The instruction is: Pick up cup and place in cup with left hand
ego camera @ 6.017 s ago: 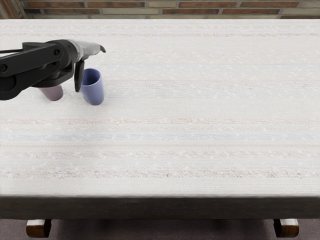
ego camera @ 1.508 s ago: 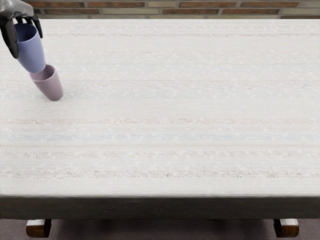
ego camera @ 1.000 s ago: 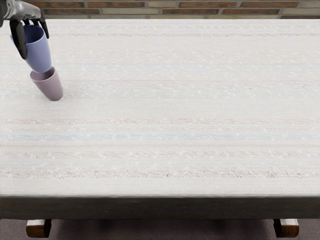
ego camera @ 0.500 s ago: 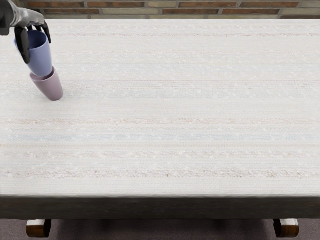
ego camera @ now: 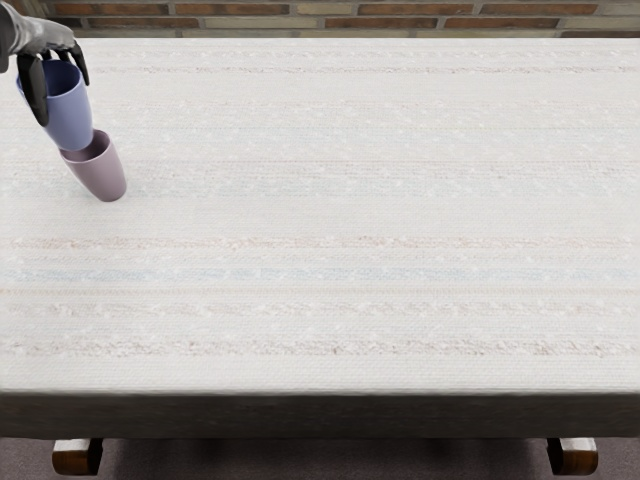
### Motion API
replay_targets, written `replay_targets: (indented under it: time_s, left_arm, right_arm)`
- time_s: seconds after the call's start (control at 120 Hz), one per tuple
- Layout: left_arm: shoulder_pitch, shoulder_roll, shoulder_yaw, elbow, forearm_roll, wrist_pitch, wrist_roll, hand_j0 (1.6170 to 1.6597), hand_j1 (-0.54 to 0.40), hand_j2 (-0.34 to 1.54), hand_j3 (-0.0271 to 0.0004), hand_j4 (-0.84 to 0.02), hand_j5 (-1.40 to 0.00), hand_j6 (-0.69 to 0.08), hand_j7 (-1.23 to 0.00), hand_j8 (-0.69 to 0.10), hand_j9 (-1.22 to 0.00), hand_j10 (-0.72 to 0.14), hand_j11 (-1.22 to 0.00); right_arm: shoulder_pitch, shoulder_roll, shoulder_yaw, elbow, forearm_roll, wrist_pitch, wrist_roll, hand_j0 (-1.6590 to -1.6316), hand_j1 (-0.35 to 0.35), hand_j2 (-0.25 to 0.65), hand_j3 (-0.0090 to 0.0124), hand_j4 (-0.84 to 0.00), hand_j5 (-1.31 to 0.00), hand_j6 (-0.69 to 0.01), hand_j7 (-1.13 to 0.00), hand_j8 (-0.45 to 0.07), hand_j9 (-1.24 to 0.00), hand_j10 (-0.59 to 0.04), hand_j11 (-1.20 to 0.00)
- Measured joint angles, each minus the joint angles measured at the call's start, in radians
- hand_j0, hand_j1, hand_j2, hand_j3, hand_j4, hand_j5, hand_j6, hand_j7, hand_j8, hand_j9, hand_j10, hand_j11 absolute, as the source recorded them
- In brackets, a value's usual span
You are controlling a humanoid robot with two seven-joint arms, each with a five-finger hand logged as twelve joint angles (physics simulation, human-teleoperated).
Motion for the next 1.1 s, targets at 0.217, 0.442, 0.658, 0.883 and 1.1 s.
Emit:
replay_targets:
  time_s: [0.217,0.442,0.658,0.883,1.1]
  left_arm:
    - [0.014,-0.009,0.001,0.009,0.002,0.022,-0.01,1.6558,-0.106,0.06,0.0,-0.426,-0.59,-0.299,-0.6,-0.311,-0.58,-0.428,-0.58]
    - [0.022,-0.013,0.007,0.022,0.003,0.045,-0.028,1.6559,-0.103,0.06,0.0,-0.426,-0.58,-0.303,-0.6,-0.312,-0.58,-0.428,-0.58]
    - [0.052,-0.018,0.008,0.027,0.009,0.068,-0.04,1.6558,-0.089,0.05,0.0,-0.424,-0.59,-0.312,-0.59,-0.328,-0.58,-0.427,-0.58]
    - [0.057,-0.018,0.01,0.028,0.014,0.087,-0.044,1.656,-0.109,0.07,0.0,-0.423,-0.58,-0.294,-0.59,-0.31,-0.58,-0.426,-0.58]
    - [0.075,-0.038,0.018,0.026,0.017,0.145,-0.049,1.6571,0.059,0.04,0.0,-0.264,-0.36,-0.209,-0.36,-0.212,-0.36,-0.266,-0.36]
  right_arm:
    - [0.0,0.0,0.0,0.0,0.0,0.0,0.0,-1.6581,-0.318,-0.005,0.0,-0.026,-0.03,-0.026,-0.03,-0.026,-0.03,-0.026,-0.03]
    - [0.0,0.0,0.0,0.0,0.0,0.0,0.0,-1.6581,-0.318,-0.005,0.0,-0.026,-0.03,-0.026,-0.03,-0.026,-0.03,-0.026,-0.03]
    - [0.0,0.0,0.0,0.0,0.0,0.0,0.0,-1.6581,-0.318,-0.005,0.0,-0.026,-0.03,-0.026,-0.03,-0.026,-0.03,-0.026,-0.03]
    - [0.0,0.0,0.0,0.0,0.0,0.0,0.0,-1.6581,-0.318,-0.005,0.0,-0.026,-0.03,-0.026,-0.03,-0.026,-0.03,-0.026,-0.03]
    - [0.0,0.0,0.0,0.0,0.0,0.0,0.0,-1.6581,-0.318,-0.005,0.0,-0.026,-0.03,-0.026,-0.03,-0.026,-0.03,-0.026,-0.03]
